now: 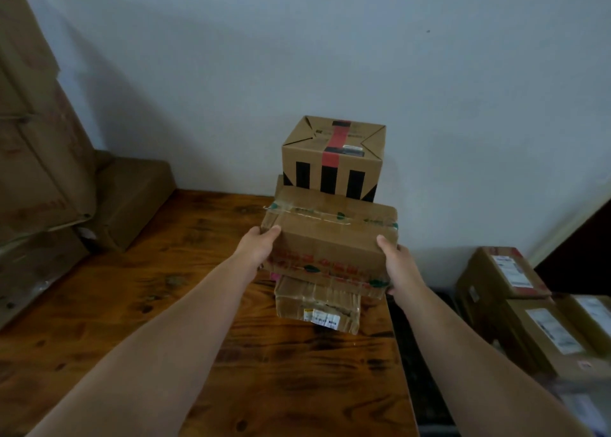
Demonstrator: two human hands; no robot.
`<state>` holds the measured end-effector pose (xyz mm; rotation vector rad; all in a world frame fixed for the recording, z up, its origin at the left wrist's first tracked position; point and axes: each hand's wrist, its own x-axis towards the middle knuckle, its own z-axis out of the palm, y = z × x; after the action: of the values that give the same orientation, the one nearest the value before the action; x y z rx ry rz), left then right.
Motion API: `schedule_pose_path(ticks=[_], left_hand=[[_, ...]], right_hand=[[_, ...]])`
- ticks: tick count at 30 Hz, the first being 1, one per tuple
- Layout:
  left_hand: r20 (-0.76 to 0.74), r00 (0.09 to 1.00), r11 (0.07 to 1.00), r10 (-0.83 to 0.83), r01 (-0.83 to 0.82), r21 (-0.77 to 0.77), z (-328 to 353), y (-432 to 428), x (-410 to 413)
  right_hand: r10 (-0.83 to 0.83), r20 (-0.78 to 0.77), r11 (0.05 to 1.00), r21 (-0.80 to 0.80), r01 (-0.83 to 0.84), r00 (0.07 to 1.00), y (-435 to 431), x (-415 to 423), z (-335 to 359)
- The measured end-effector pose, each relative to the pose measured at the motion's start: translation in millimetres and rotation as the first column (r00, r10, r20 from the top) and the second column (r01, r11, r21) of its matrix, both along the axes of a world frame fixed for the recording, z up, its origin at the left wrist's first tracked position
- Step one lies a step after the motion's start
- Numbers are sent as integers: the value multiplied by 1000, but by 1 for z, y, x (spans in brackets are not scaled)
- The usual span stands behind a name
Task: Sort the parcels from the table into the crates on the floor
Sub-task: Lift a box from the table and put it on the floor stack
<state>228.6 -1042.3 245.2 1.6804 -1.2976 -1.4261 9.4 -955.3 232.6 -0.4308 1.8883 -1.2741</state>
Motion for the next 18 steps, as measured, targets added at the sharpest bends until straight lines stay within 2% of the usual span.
schedule_pose_path(ticks=[5,11,14,18], left_hand=[[-97,992,995,-83,76,-67,2,8,7],[-262,950,977,-170,128,-171,7,29,33],[-282,936,960,-213,147,-239,12,35,45],[-310,937,958,-157,69,-277,18,39,57]], right_hand=[[-61,59,997,-41,63,996,8,2,4],[-33,32,991,-130,37,999,29,14,13],[34,20,972,-234,-29,999,44,22,22],[173,-34,915,-365,-173,984,65,33,31]])
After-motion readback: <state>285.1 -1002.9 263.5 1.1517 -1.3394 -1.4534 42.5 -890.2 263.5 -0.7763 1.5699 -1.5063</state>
